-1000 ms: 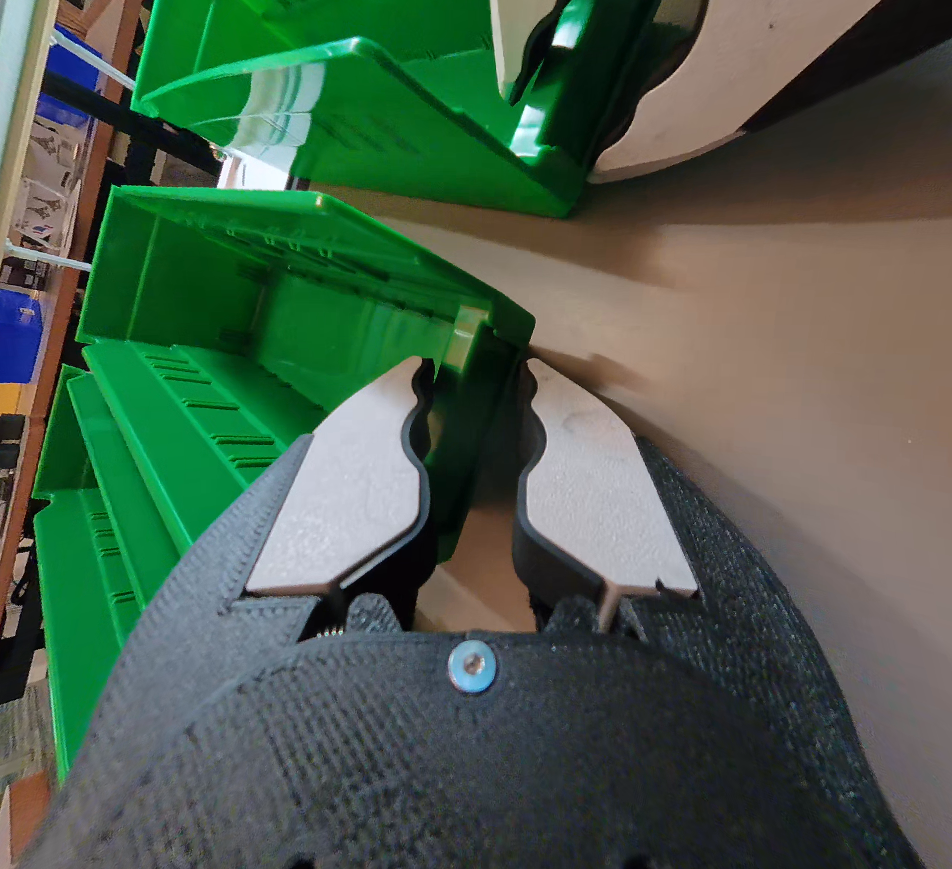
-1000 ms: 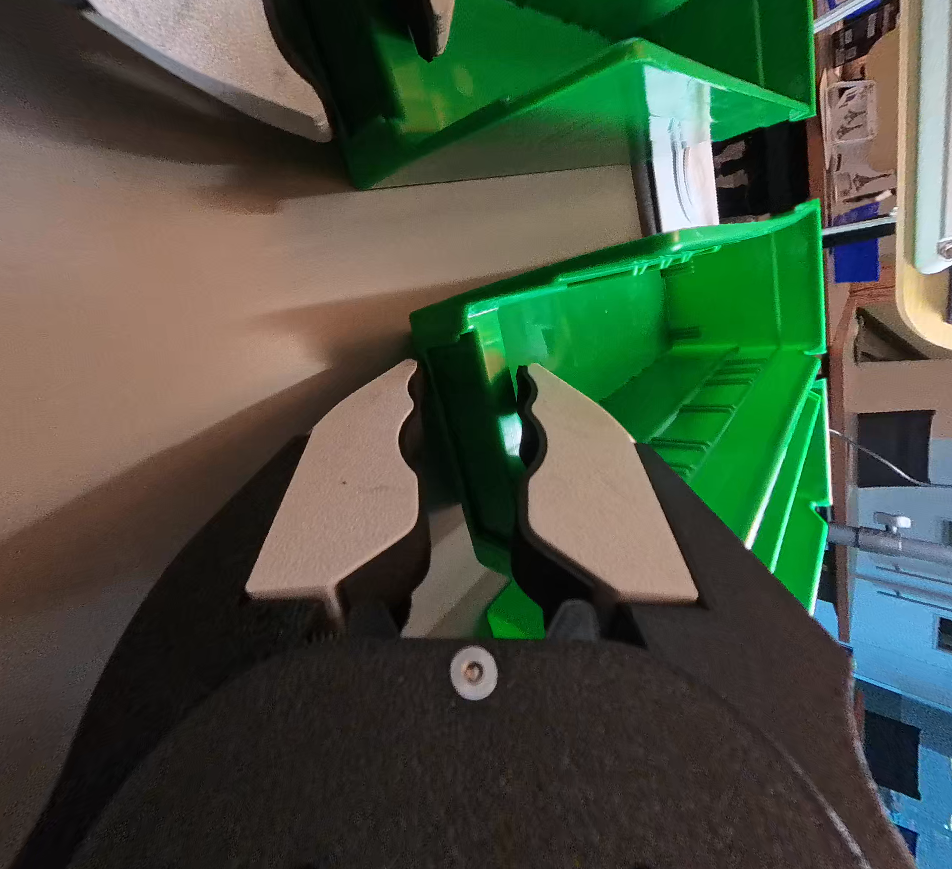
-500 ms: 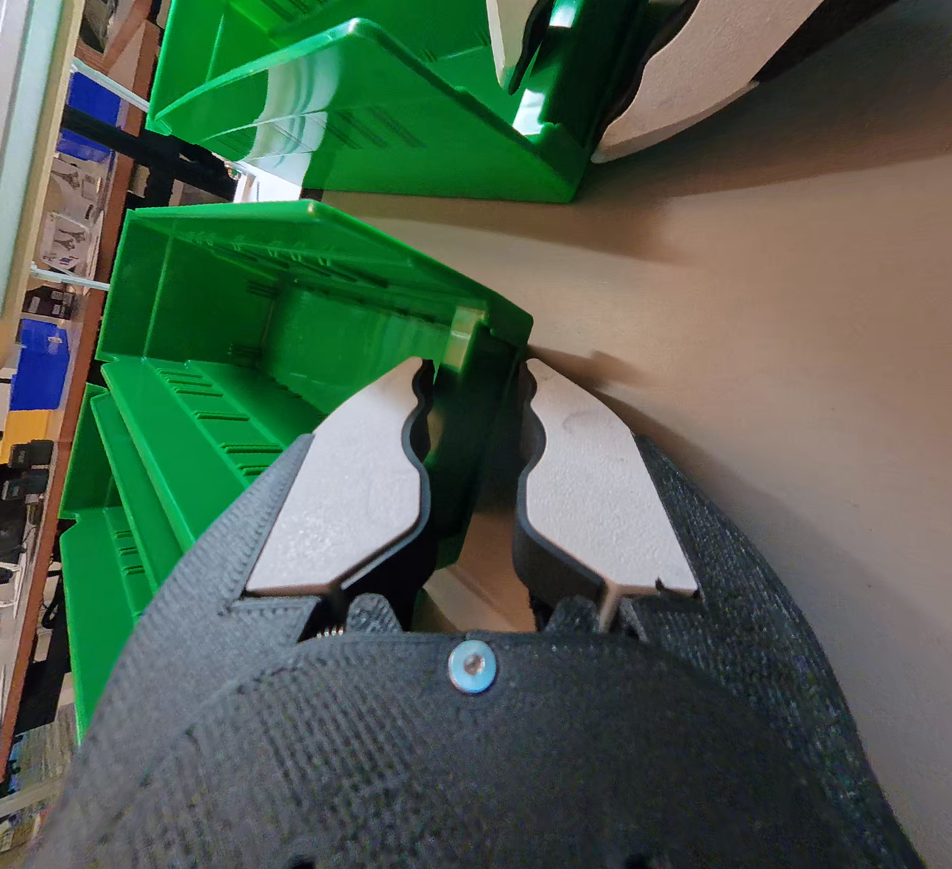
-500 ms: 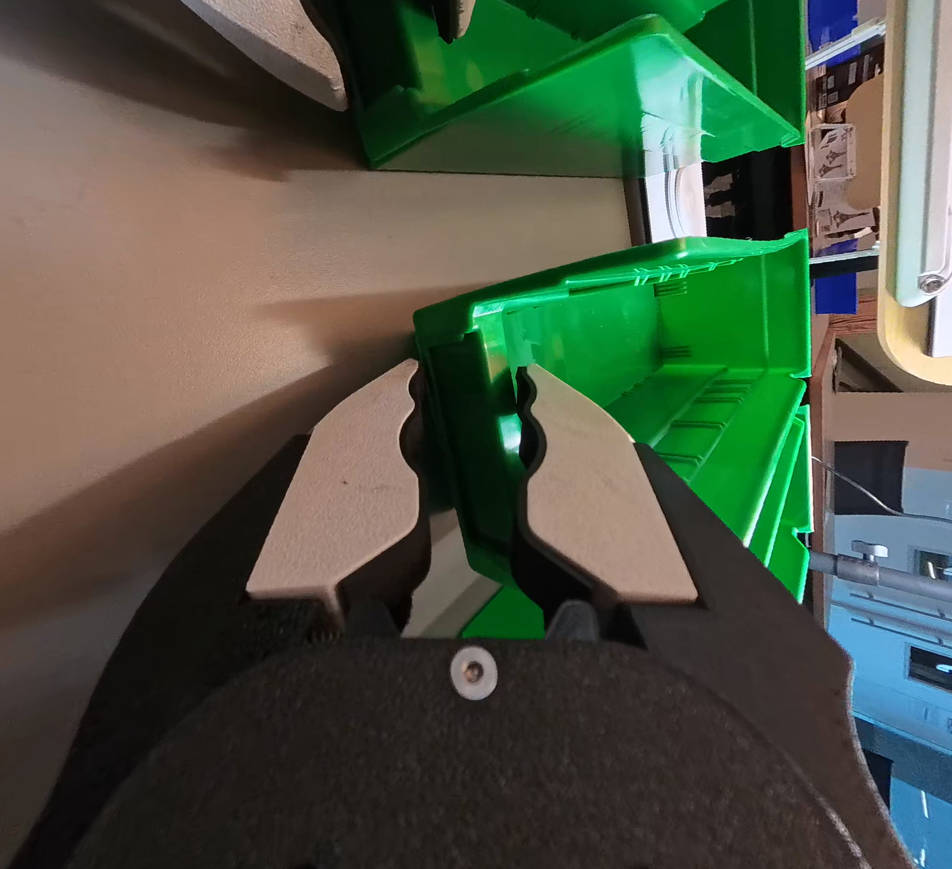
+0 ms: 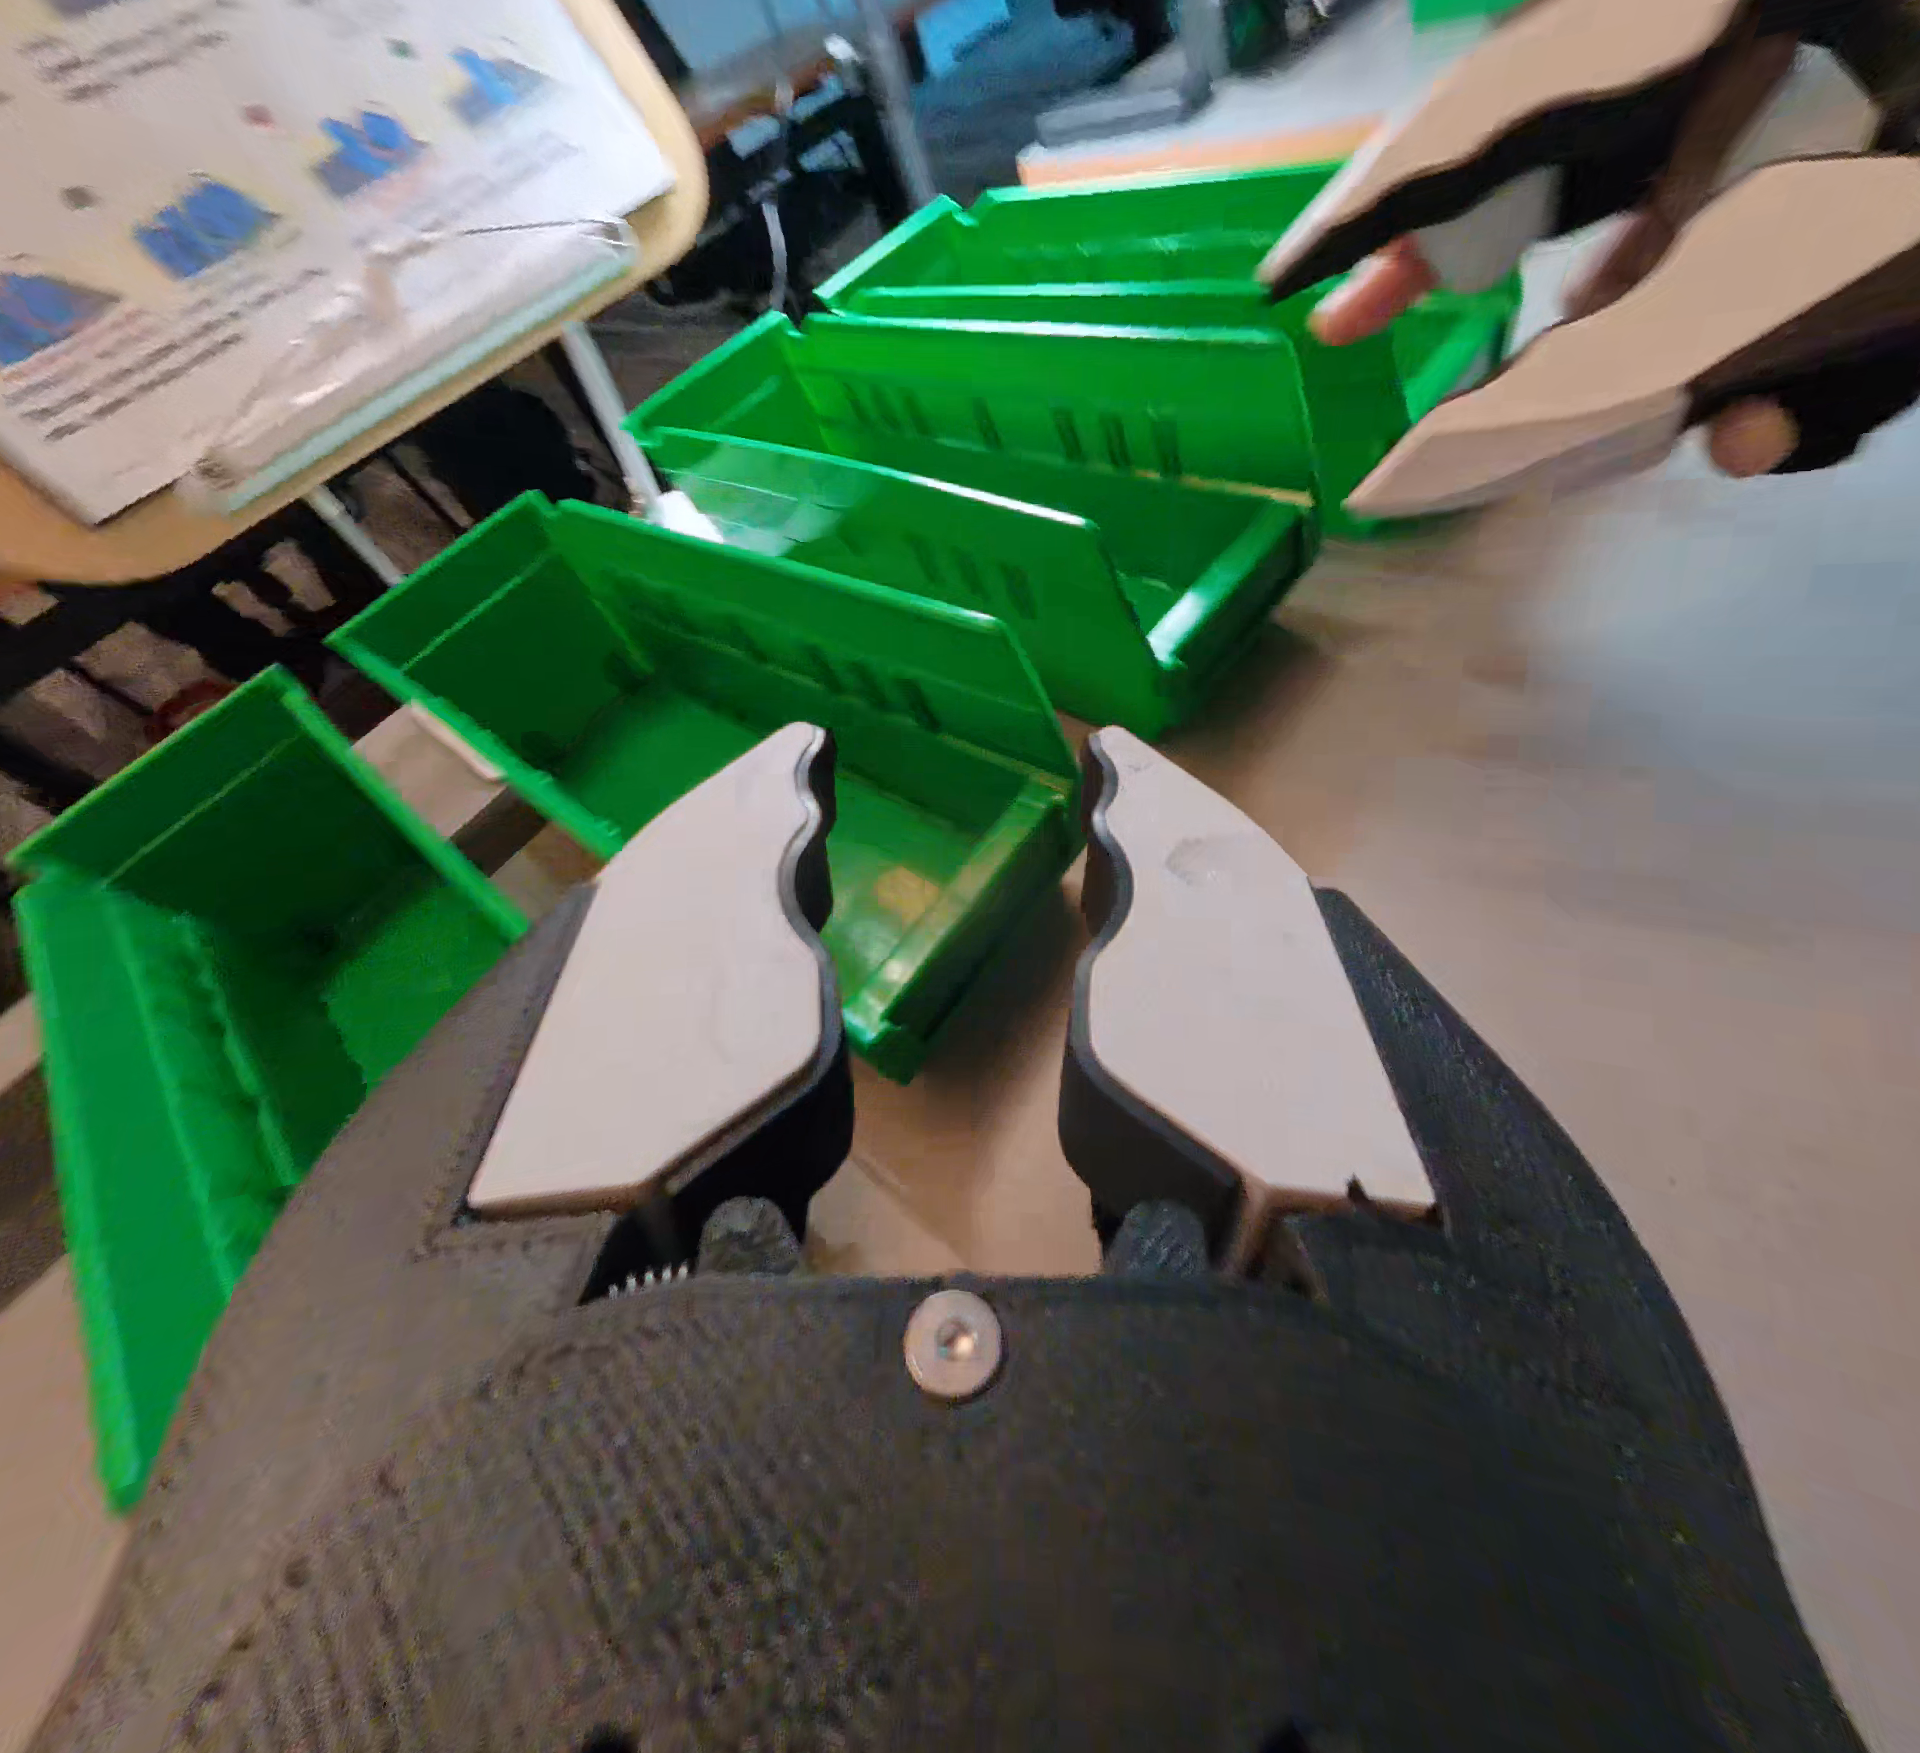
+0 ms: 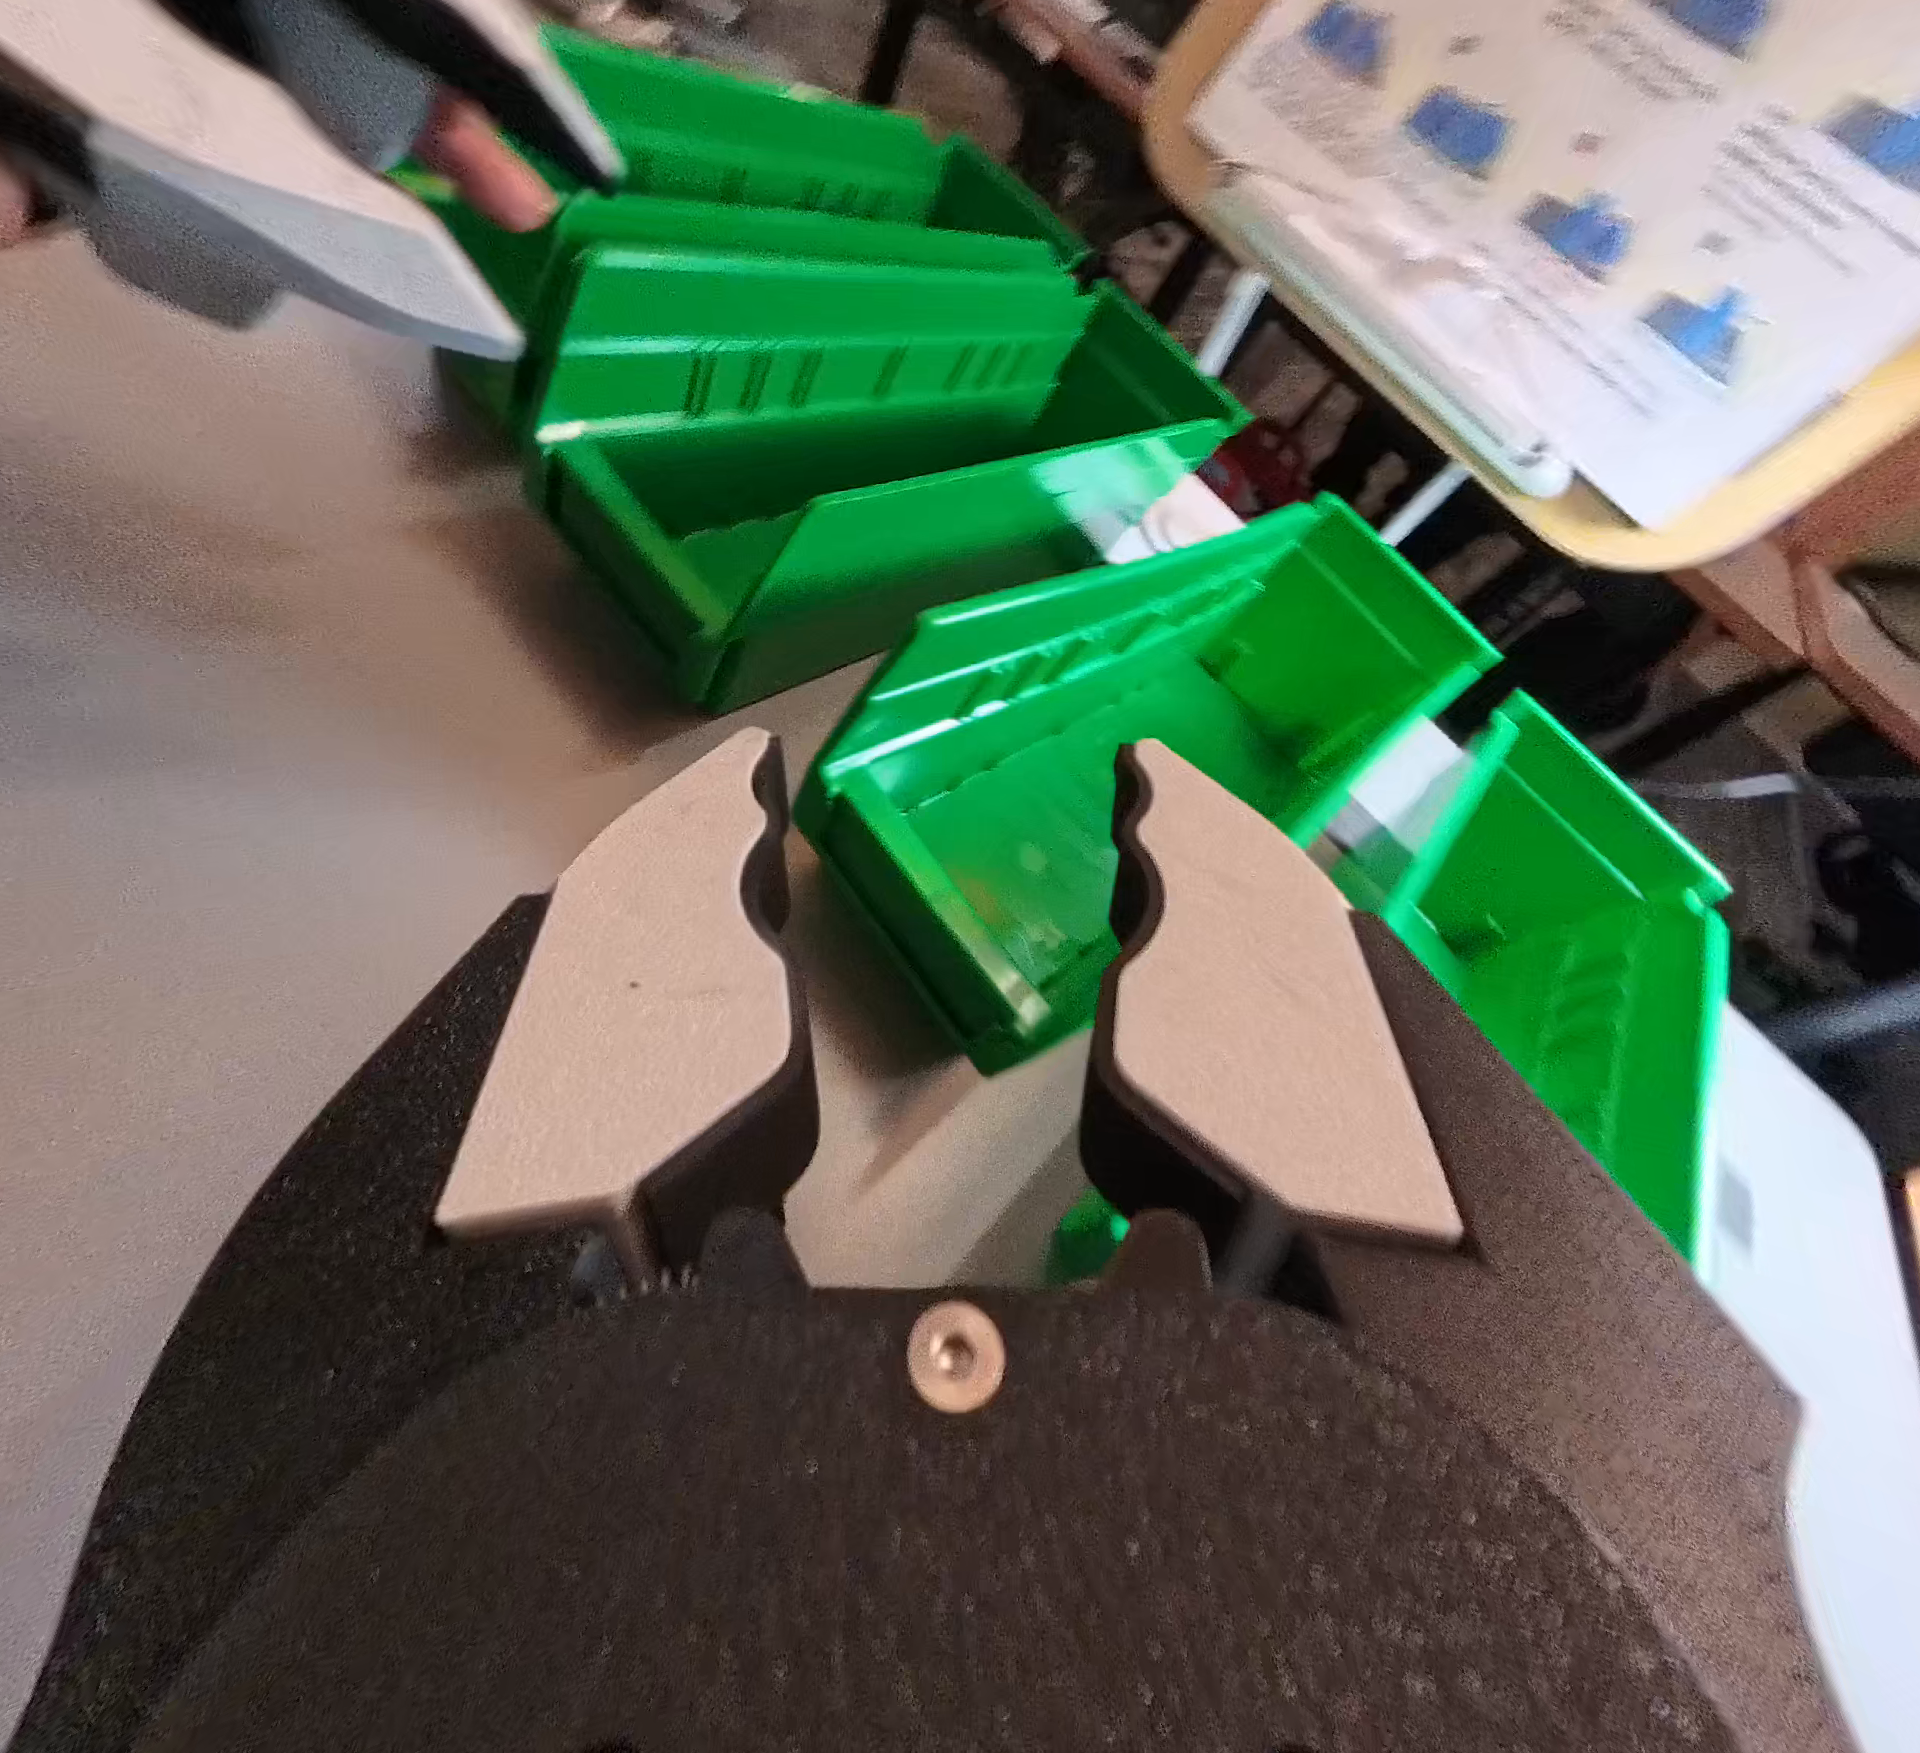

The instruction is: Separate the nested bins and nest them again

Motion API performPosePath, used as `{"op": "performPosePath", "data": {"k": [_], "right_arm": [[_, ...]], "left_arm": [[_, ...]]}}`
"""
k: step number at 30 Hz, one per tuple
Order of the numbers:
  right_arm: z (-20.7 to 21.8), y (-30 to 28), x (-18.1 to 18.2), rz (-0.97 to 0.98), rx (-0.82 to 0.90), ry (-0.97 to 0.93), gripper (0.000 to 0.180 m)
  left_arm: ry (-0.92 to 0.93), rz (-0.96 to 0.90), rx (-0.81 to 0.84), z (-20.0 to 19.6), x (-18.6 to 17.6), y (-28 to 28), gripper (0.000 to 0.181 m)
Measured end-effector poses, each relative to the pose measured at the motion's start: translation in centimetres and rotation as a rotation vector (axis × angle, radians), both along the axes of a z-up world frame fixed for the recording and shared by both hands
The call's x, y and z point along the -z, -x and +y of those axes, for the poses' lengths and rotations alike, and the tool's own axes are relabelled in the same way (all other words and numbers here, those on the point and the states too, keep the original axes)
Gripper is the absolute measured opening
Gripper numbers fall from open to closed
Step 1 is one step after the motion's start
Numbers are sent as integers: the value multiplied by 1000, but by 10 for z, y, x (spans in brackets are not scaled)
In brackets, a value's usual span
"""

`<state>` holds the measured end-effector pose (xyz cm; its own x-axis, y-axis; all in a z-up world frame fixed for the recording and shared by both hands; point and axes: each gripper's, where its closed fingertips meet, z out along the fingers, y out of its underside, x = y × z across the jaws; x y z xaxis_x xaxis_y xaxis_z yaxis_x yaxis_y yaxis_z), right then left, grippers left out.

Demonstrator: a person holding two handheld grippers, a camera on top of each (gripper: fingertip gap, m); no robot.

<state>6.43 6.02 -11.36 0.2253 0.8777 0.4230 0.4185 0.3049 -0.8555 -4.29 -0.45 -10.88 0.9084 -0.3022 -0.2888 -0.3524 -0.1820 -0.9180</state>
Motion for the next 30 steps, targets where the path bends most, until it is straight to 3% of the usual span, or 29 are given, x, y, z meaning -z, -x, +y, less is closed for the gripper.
{"op": "performPosePath", "data": {"k": [5,13,18,30], "right_arm": [[20,-66,-15,173,222,124,72],[32,-146,20,229,432,167,79],[43,-150,35,216,465,201,81],[39,-149,34,227,461,173,82]], "left_arm": [[-59,-171,-156,-33,-11,44,48],[-71,-321,-341,-93,6,86,52],[-49,-310,-383,-106,35,94,54],[-80,-298,-415,-105,32,98,57]]}}
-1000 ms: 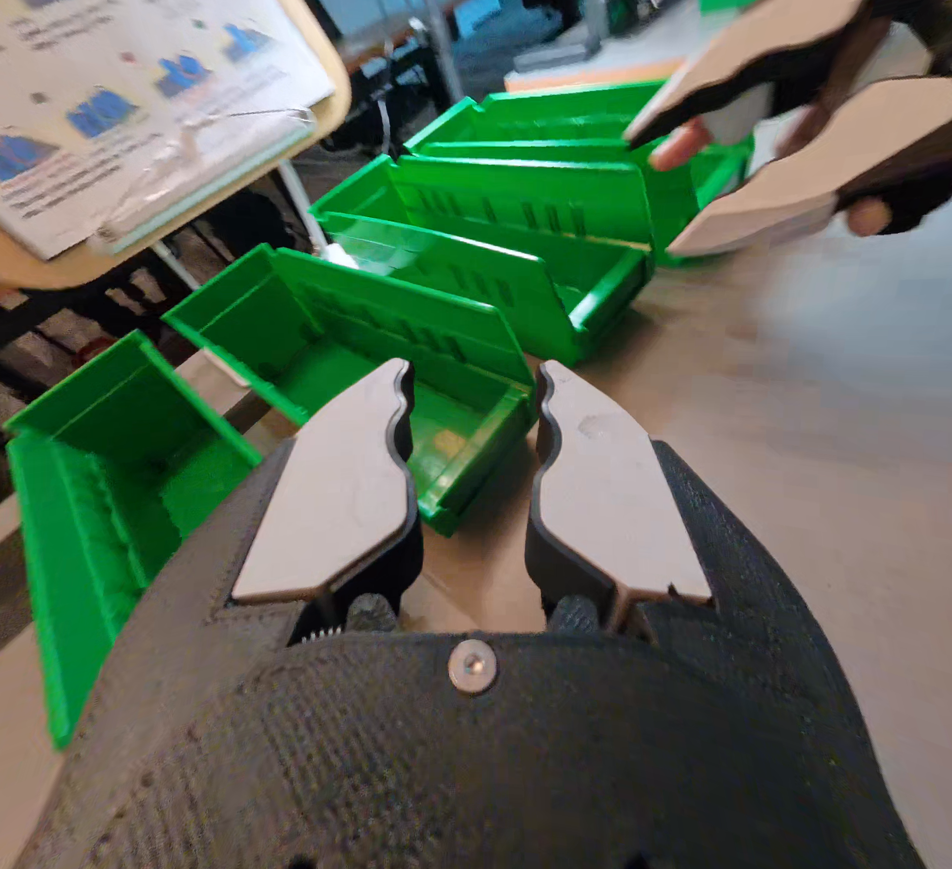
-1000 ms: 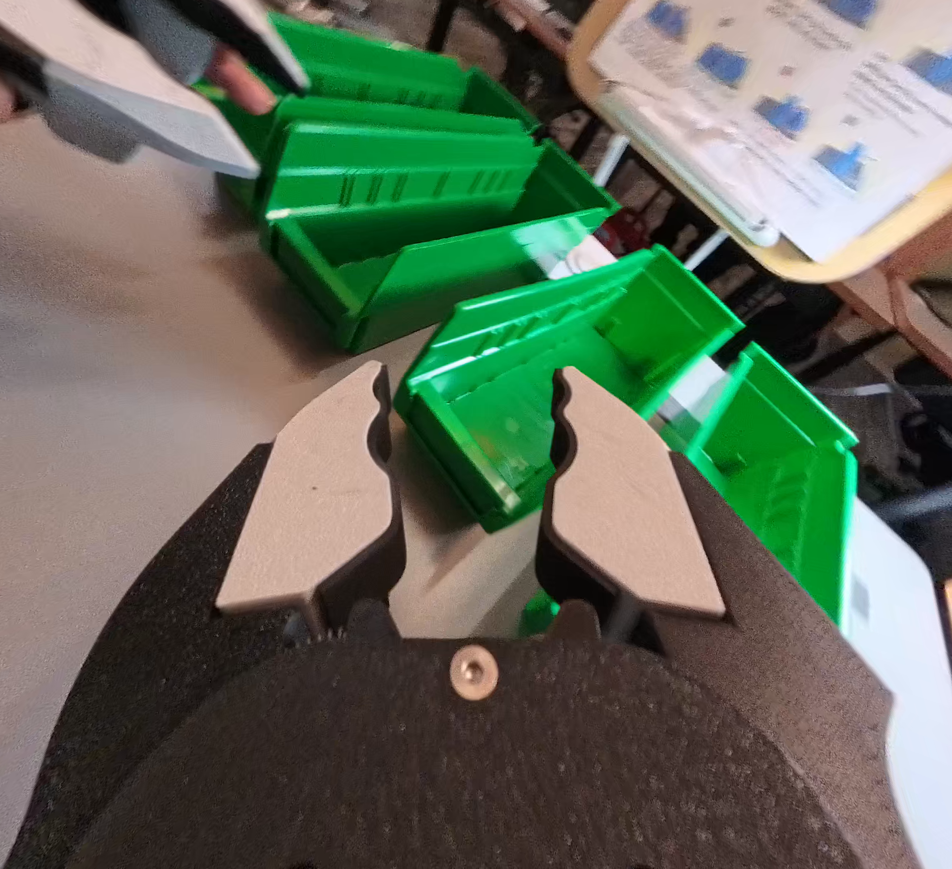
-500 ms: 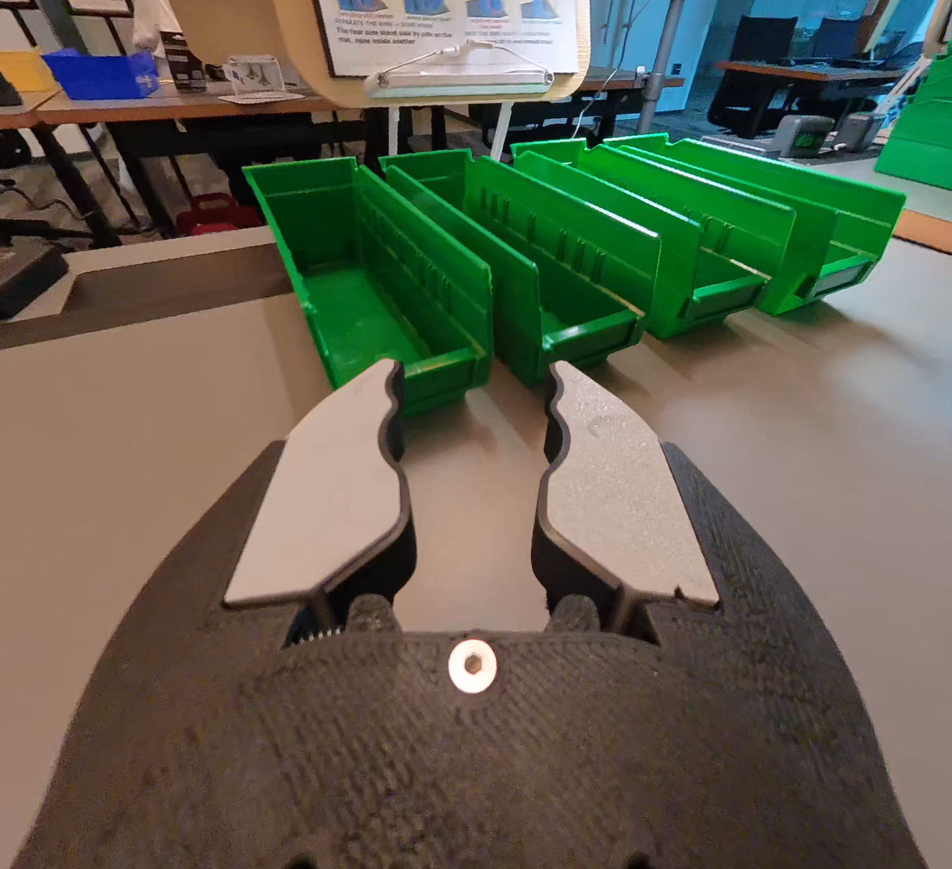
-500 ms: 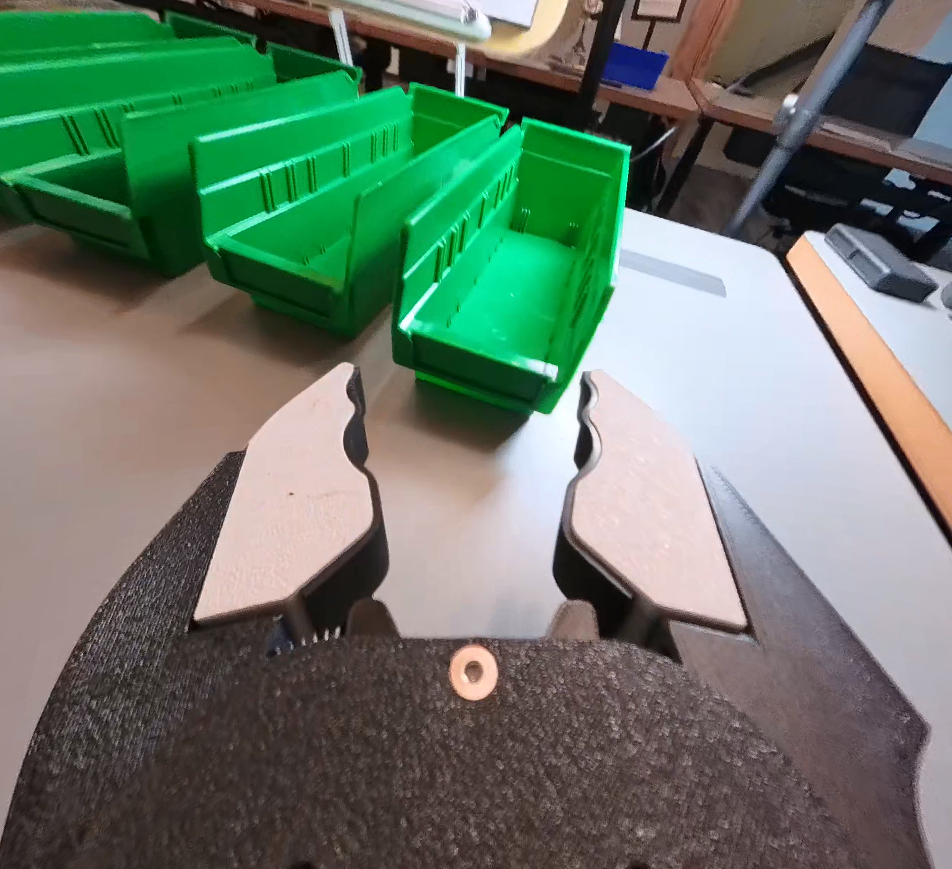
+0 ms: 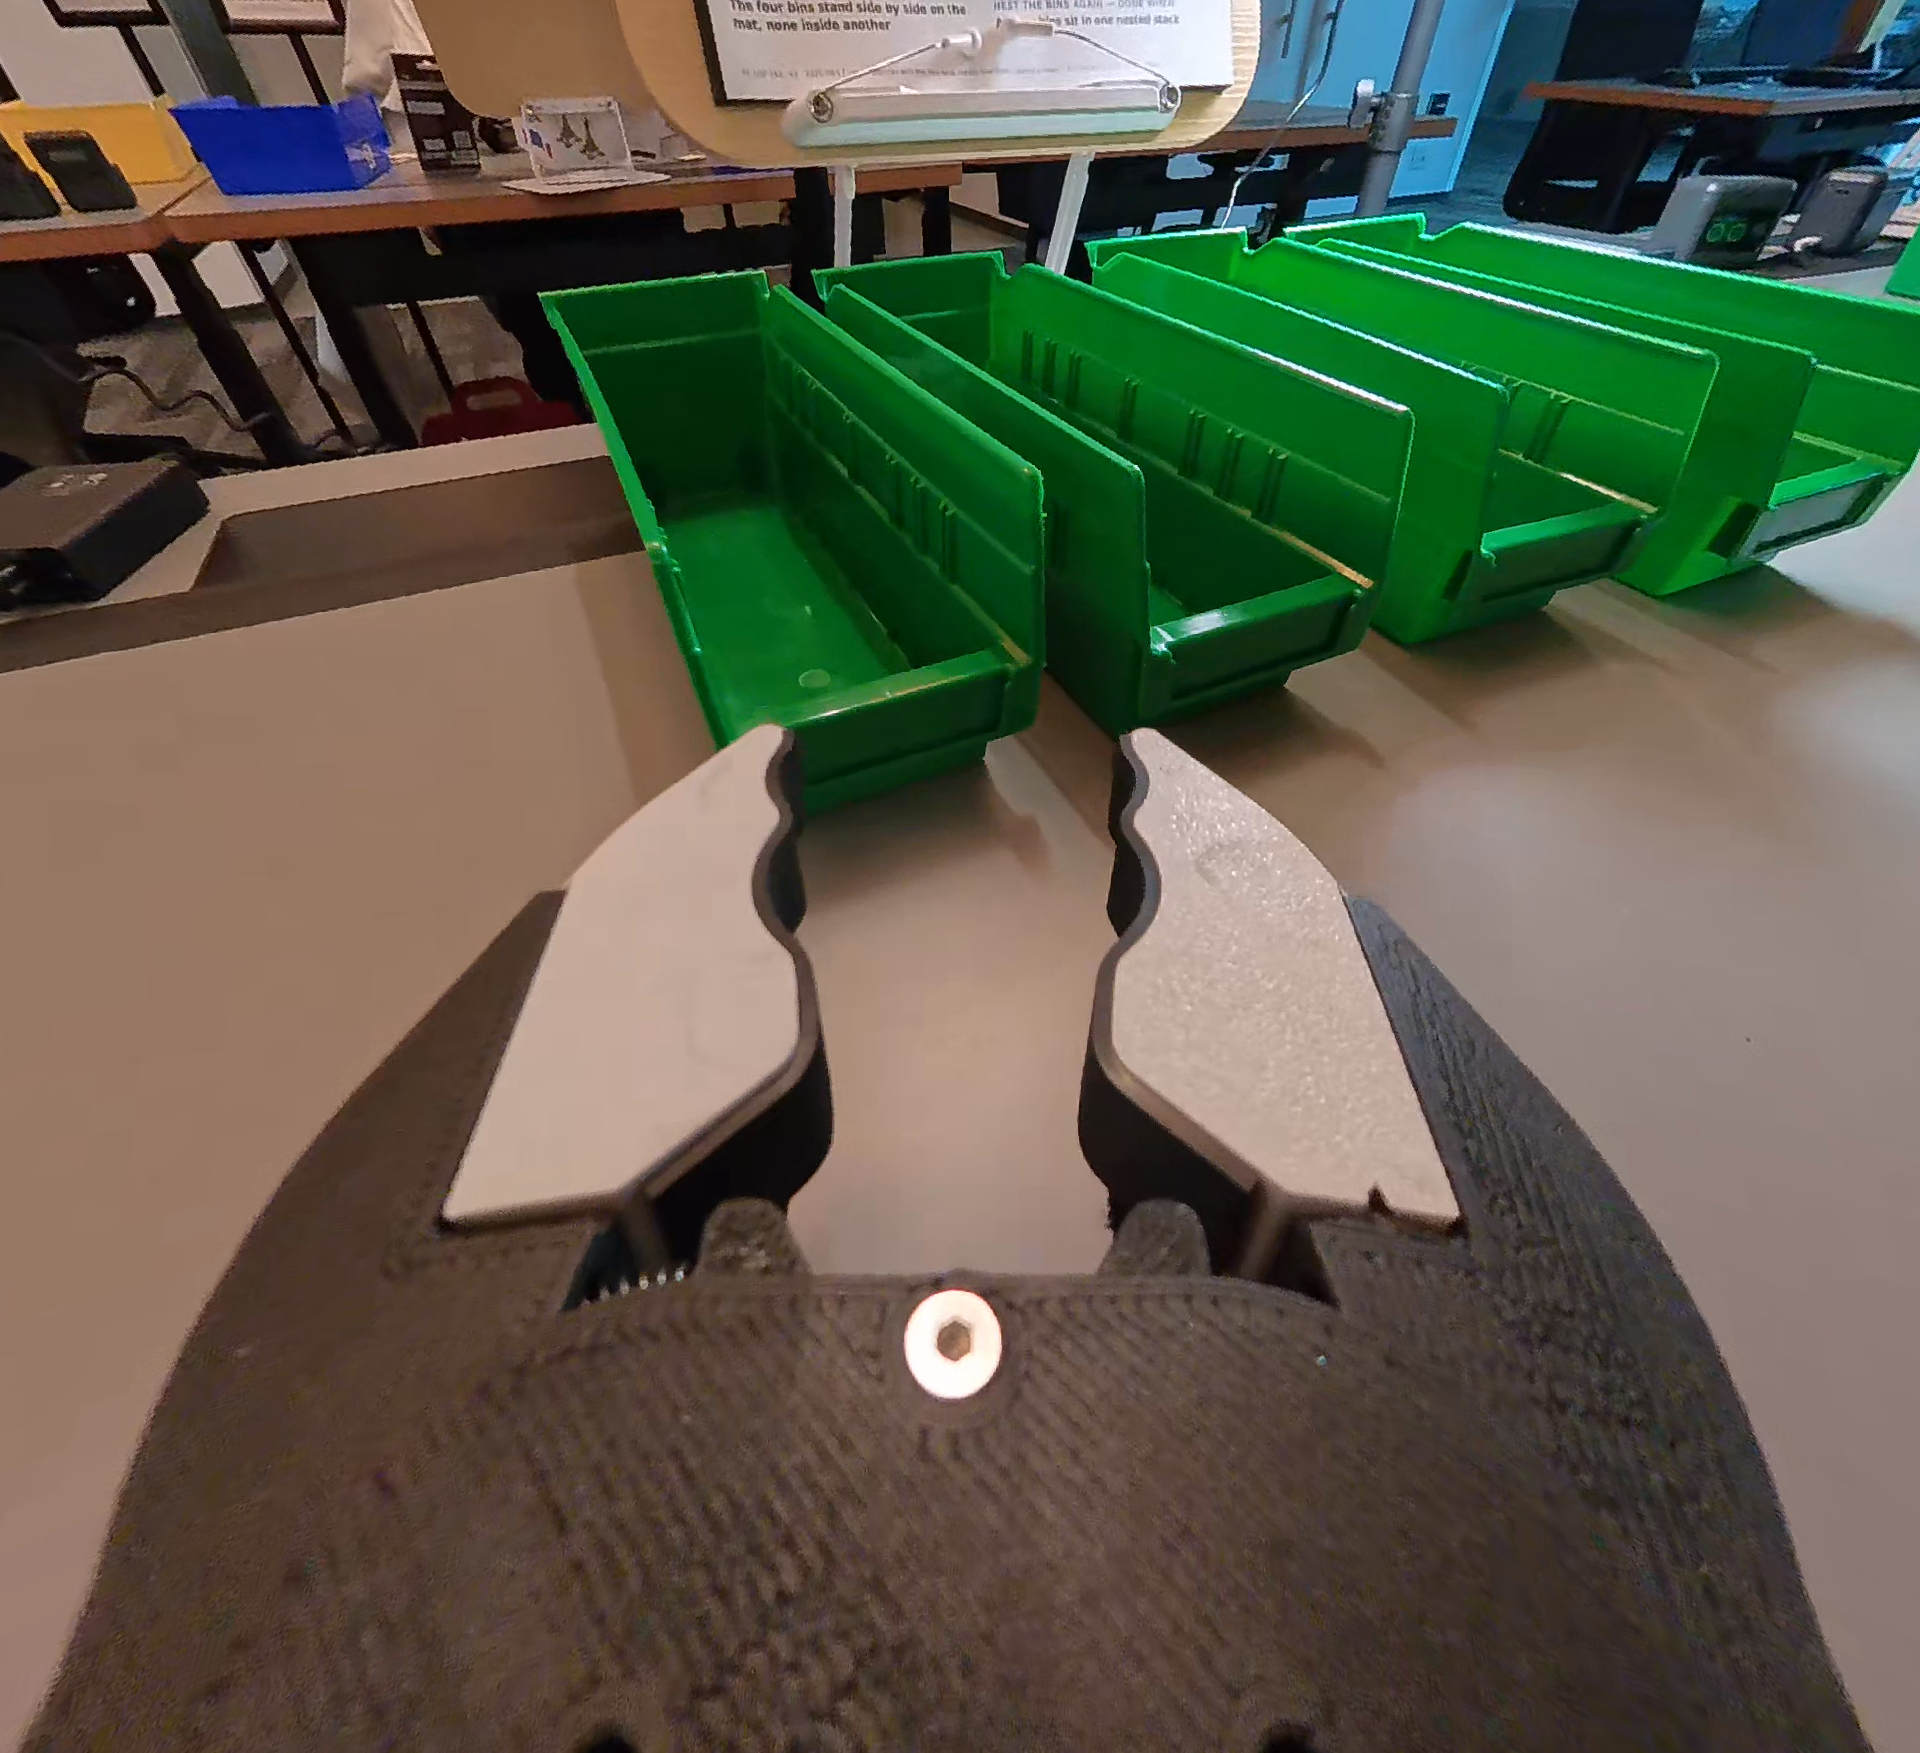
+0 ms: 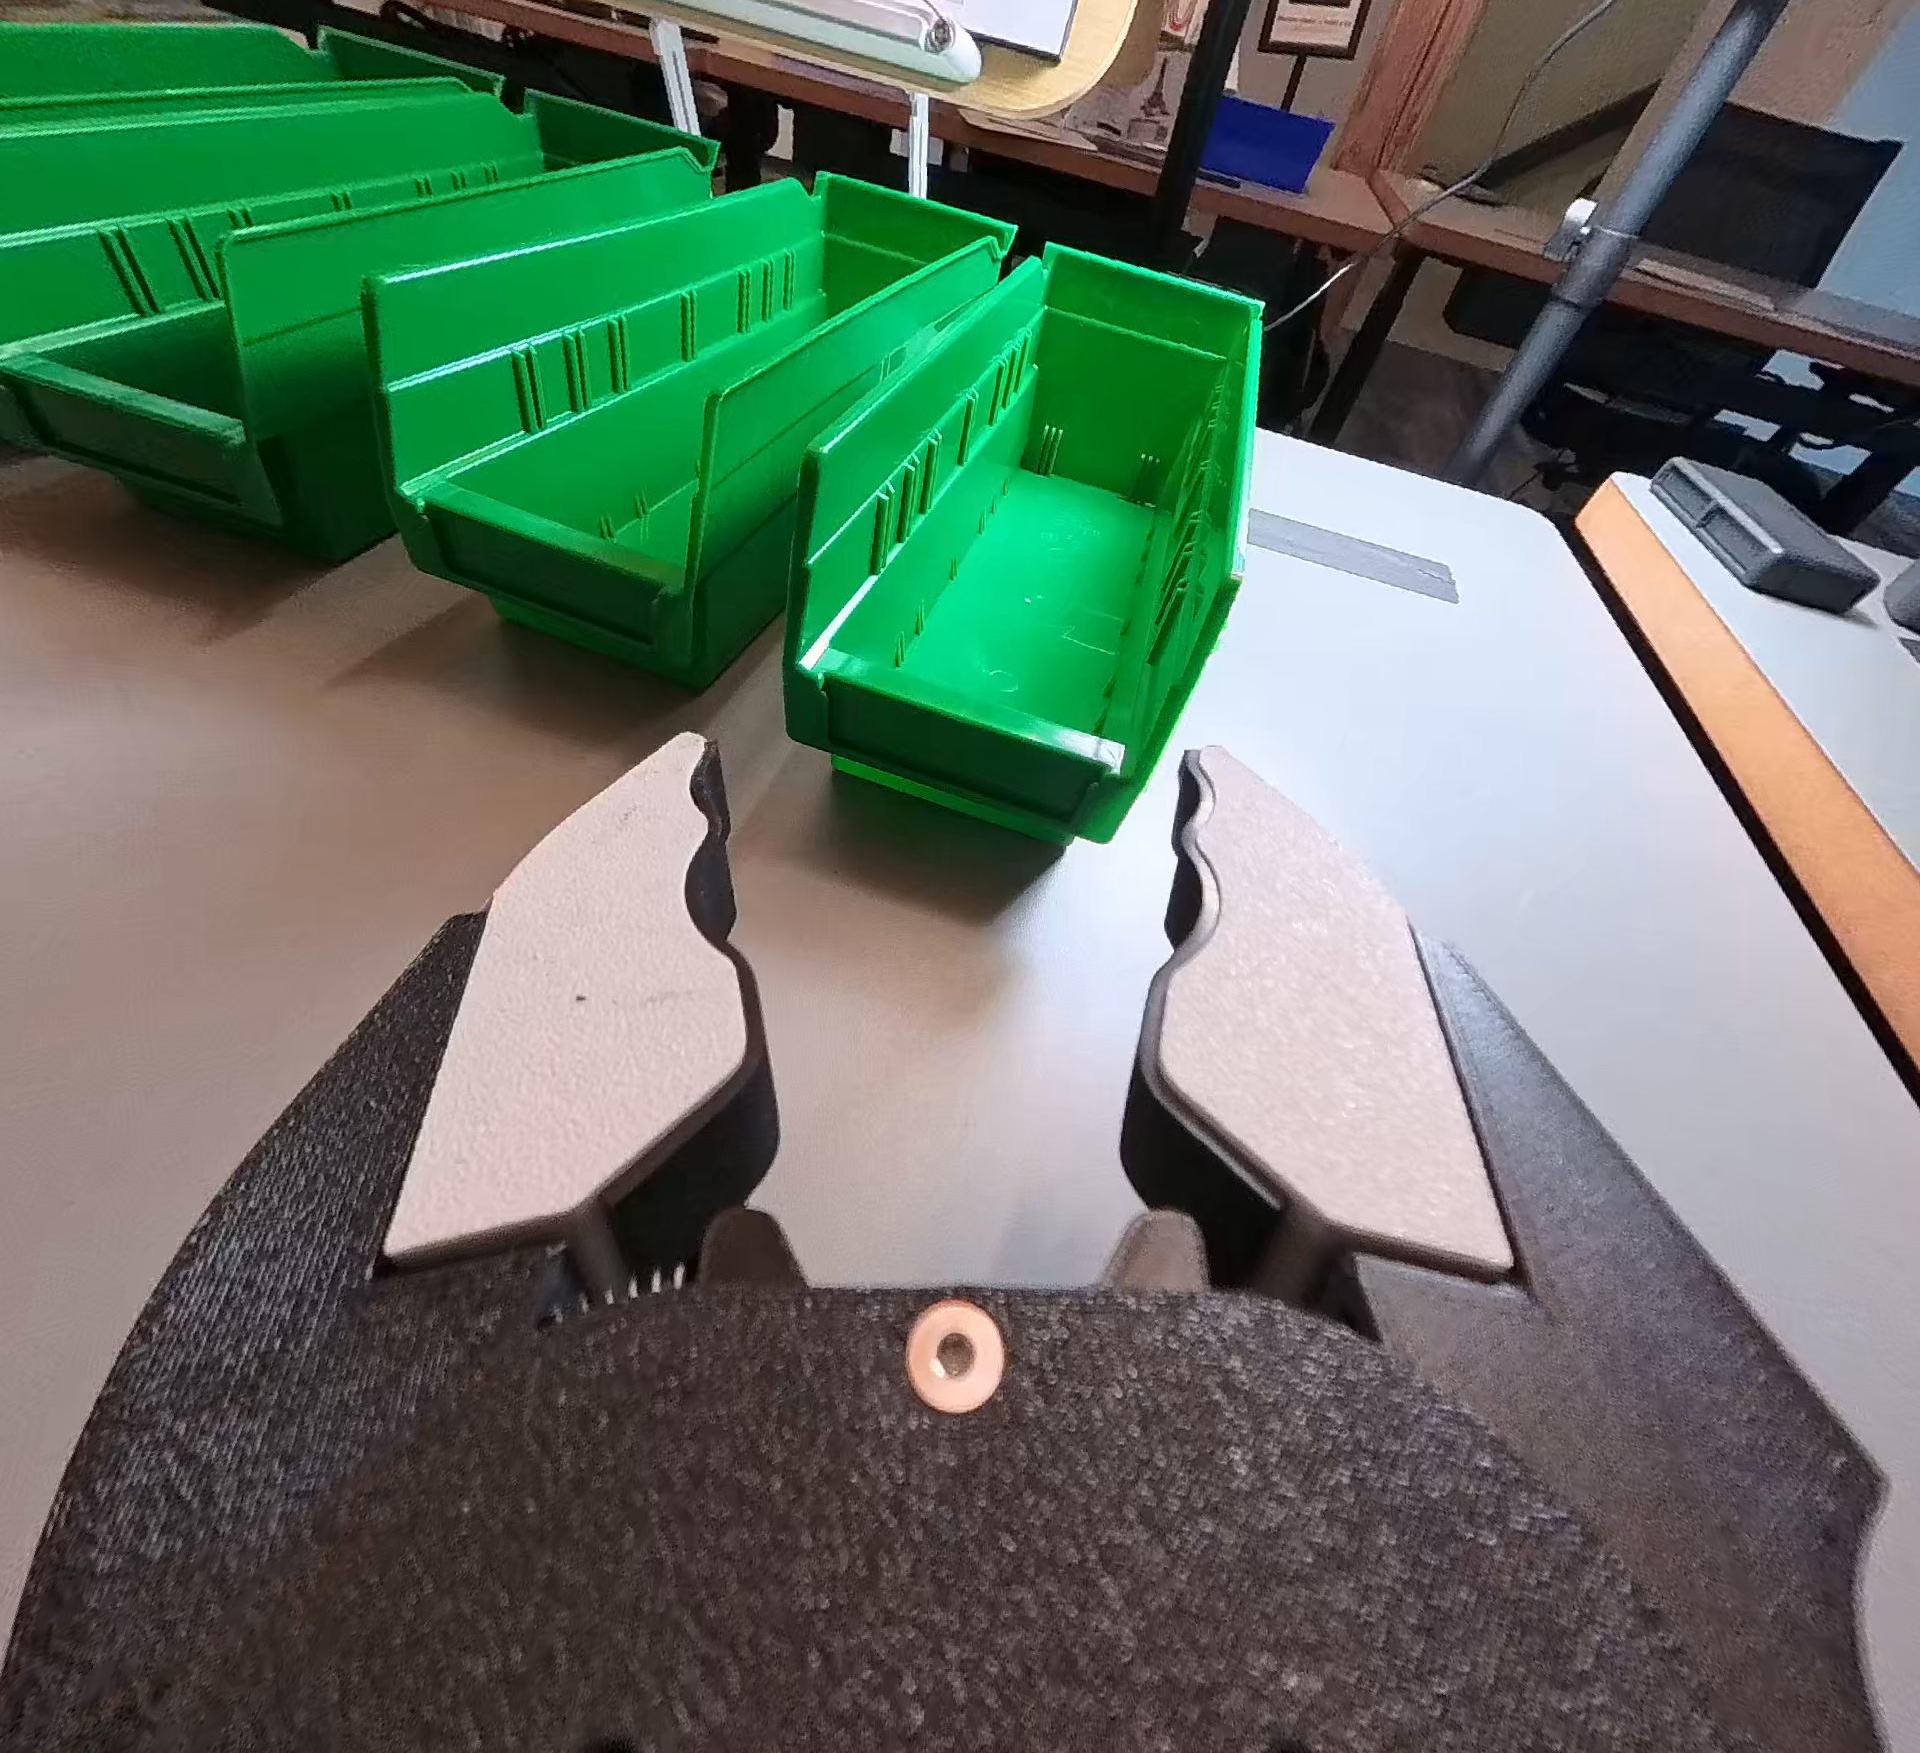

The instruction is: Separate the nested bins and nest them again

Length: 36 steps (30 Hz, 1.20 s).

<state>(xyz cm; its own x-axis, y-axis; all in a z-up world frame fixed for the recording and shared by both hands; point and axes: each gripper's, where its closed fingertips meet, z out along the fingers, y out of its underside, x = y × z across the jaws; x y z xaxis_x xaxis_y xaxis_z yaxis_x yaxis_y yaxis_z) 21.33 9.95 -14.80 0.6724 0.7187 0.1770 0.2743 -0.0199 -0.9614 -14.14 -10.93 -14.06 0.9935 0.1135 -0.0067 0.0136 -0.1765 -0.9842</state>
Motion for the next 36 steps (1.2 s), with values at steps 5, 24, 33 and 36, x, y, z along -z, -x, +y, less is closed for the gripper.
{"op": "performPosePath", "data": {"k": [5,24,33,36], "right_arm": [[-1,-1,-2,6,3,-12,82],[4,44,7,-242,-222,-172,76],[40,61,45,-970,-465,-235,76],[48,49,59,-1144,-508,-187,75]], "left_arm": [[-3,1,4,1,0,0,57],[8,61,-19,2,2,6,56],[5,63,-34,2,1,10,54],[8,68,-25,2,2,8,54]]}}
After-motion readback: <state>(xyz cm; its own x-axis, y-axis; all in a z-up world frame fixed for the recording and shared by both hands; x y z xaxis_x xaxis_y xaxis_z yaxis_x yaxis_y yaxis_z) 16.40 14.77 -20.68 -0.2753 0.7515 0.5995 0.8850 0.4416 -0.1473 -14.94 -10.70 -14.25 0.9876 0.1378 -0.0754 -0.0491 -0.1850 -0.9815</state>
